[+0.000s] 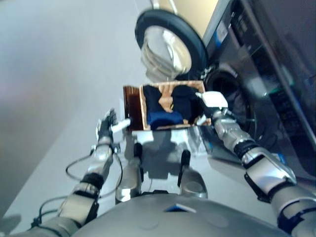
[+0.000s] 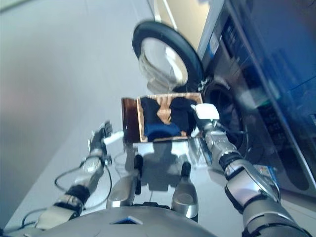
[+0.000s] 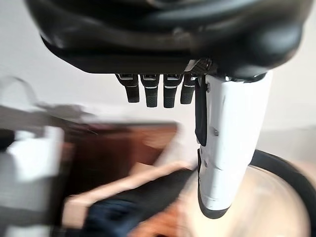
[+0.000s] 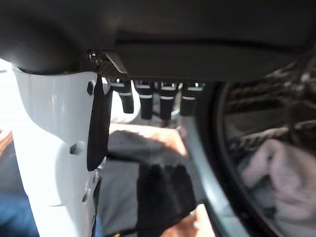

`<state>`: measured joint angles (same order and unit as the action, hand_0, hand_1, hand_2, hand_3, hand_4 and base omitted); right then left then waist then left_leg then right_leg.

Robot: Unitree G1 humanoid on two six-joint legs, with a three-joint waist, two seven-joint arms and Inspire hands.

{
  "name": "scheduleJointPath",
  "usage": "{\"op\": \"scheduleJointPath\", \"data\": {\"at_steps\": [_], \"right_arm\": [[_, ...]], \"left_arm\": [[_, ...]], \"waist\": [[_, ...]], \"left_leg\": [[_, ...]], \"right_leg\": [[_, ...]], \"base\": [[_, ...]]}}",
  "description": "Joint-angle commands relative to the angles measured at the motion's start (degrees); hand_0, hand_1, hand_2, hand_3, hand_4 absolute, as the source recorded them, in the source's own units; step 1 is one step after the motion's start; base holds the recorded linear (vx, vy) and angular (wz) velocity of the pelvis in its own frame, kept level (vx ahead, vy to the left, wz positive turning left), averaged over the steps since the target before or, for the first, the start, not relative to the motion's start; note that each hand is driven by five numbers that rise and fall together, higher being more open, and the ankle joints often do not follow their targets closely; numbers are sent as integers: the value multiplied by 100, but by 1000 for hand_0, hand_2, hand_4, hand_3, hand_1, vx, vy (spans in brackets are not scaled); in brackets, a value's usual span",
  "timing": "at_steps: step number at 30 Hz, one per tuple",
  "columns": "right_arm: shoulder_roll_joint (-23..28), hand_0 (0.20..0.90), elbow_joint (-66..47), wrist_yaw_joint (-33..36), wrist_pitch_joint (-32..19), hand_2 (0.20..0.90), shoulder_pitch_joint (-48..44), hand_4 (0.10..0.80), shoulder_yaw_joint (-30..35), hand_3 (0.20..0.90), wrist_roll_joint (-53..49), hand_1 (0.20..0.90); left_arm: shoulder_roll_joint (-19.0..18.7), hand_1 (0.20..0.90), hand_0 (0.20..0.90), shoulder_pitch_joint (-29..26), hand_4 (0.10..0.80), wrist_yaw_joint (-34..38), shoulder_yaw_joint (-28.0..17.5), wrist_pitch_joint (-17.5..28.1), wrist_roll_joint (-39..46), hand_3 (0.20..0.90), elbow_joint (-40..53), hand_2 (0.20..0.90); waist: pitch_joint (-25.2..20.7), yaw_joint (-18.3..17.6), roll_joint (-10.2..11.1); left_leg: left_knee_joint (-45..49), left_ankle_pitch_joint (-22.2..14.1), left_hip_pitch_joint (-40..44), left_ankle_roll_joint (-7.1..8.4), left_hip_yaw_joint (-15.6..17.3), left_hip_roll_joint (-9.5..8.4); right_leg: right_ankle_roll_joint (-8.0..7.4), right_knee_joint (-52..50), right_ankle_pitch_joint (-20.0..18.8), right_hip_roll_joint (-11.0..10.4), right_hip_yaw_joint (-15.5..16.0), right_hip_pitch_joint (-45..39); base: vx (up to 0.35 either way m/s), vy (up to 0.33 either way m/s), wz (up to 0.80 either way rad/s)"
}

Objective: Pick up the clothes and place them into the washing machine

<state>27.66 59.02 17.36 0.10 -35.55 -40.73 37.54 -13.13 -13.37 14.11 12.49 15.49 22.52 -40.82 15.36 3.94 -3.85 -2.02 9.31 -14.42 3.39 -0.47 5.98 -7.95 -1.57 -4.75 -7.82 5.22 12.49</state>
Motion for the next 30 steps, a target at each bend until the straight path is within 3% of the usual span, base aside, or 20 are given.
{"op": "scheduleJointPath", "data": {"at_steps": [1,8,16,29,30], "right_arm": [[113,900,180,592,168,900,-1251,800,12,900,-42,900],[326,900,601,664,298,900,-2245,800,-182,900,-126,900],[501,900,1076,748,348,900,-2981,800,-259,900,-252,900],[607,900,1325,810,335,900,-3152,800,-212,900,-498,900],[594,900,1384,781,333,900,-3139,800,-201,900,-529,900]], "left_arm": [[-711,900,900,-610,800,330,-74,793,152,900,895,900],[-997,900,900,-761,800,300,-229,891,371,900,2014,900],[-956,900,900,-651,800,316,-435,921,417,900,3006,900],[-1053,900,900,-674,800,696,-916,1036,252,900,3639,900],[-1049,900,900,-664,800,712,-948,1056,255,900,3737,900]], "waist": [[166,124,268],[266,142,222],[437,210,44],[373,300,-114],[360,322,-133]], "left_leg": [[955,-777,-302,279,-45,-124],[1652,-948,-1350,345,-78,-168],[2420,-1165,-2530,414,-162,-127],[2947,-1256,-3787,438,-418,-174],[2986,-1445,-3786,449,-446,-168]], "right_leg": [[-8,-1044,333,-22,-208,854],[-12,-1589,420,-34,-149,1856],[-2,-2380,611,-99,-117,3009],[48,-3083,847,-174,-44,4188],[16,-3170,1049,-174,-50,4190]], "base": [[-106,-6,1],[-67,-5,5],[-63,-7,11],[-15,-23,8],[-18,-48,13]]}}
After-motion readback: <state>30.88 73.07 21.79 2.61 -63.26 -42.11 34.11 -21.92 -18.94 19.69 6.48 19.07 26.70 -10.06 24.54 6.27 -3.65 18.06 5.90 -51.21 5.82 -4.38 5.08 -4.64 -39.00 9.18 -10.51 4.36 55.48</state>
